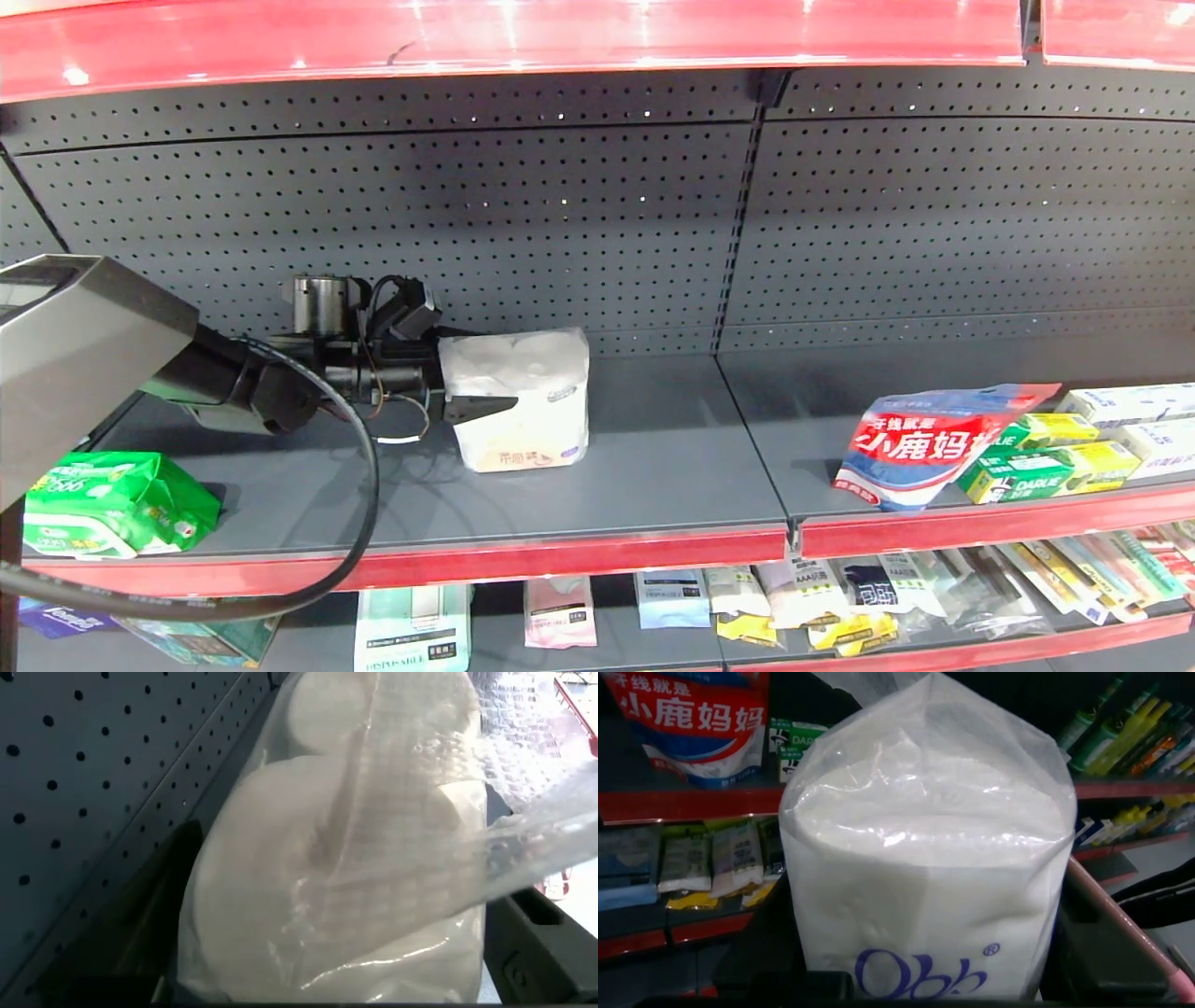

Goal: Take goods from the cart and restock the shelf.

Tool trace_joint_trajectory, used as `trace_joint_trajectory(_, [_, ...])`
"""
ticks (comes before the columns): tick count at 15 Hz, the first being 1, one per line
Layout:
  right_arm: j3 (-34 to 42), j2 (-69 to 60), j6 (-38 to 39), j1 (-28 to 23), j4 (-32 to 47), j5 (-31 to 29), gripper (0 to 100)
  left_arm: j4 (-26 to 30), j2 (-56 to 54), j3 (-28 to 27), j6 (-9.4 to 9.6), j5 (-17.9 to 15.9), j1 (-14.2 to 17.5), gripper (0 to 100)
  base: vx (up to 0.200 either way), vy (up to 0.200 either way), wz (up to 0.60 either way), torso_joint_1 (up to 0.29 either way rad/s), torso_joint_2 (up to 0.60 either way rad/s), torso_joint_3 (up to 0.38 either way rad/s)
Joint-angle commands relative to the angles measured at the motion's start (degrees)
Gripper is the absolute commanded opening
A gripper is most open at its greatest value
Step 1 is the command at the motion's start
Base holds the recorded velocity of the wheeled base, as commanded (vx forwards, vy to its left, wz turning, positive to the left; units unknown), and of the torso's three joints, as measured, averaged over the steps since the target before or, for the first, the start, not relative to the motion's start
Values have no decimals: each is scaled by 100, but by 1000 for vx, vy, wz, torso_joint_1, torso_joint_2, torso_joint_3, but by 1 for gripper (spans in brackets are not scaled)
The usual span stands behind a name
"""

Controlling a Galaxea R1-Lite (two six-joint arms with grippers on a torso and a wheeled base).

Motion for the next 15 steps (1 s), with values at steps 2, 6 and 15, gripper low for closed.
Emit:
trace_joint_trajectory(2, [-1, 17, -3, 1, 3, -1, 0, 15, 0, -14, -2, 5, 6, 100, 0, 0, 0, 0, 0, 0])
trace_joint_trajectory(6, [-1, 17, -3, 1, 3, -1, 0, -20, 9, 22, 42, 57, 23, 100, 0, 0, 0, 0, 0, 0])
trace_joint_trajectory(15, [-1, 8, -3, 1, 3, -19, 0, 59, -334, 206, -72, -145, 32, 0, 0, 0, 0, 0, 0, 0])
